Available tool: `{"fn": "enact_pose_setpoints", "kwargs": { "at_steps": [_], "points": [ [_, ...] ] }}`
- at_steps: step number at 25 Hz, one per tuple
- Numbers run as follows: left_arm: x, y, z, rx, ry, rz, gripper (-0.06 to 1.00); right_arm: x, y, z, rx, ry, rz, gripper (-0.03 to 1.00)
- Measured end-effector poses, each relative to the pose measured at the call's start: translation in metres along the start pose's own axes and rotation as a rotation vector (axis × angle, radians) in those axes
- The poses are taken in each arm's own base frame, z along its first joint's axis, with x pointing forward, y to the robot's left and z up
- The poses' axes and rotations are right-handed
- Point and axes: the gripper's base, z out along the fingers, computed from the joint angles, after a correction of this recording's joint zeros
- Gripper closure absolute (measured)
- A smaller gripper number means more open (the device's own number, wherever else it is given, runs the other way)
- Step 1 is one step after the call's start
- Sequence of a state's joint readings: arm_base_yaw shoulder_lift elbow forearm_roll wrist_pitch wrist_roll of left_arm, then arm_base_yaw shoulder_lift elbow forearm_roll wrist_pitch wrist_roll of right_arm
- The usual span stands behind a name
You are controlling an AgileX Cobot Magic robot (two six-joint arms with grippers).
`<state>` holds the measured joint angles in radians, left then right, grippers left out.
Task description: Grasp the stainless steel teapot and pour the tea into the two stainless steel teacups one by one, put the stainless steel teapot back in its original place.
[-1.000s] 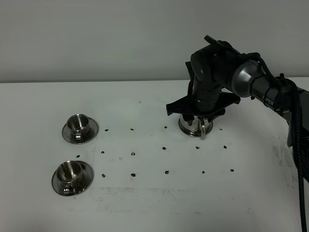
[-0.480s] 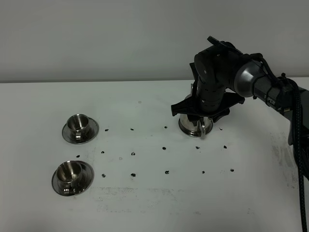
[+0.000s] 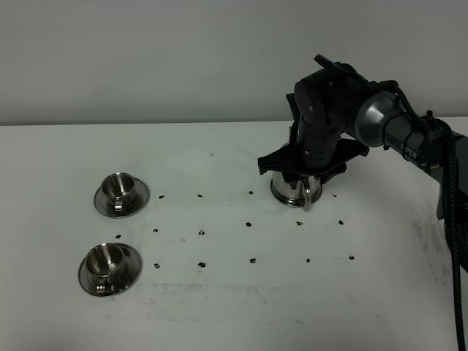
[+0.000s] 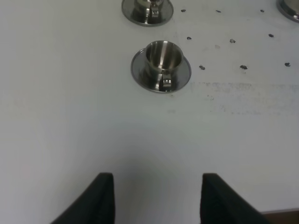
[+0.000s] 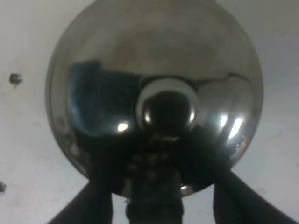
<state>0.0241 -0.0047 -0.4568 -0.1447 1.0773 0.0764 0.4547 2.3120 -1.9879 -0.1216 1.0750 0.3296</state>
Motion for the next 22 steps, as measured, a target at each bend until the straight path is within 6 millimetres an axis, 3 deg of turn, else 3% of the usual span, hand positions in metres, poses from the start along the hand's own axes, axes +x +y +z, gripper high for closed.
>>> {"fn": "enact_pose_setpoints", "kwargs": {
  "at_steps": [8, 10, 12, 22],
  "points": [
    [0.0000, 0.0000, 0.0000, 0.000, 0.000, -0.001, 0.54, 0.0015, 0.0010, 0.0090, 0.000, 0.017, -0.024, 0.52],
    [0.0000, 0.0000, 0.0000, 0.000, 0.000, -0.001, 0.54, 0.0017, 0.0014, 0.0090, -0.005, 0.018, -0.056, 0.61],
    [0.0000, 0.0000, 0.0000, 0.000, 0.000, -0.001, 0.54, 0.0017, 0.0013, 0.0091, -0.009, 0.020, -0.092, 0.76],
    [0.0000, 0.0000, 0.0000, 0.000, 0.000, -0.001, 0.54, 0.0006, 0.0026, 0.0091, -0.023, 0.006, -0.179, 0.77]
  ]
}}
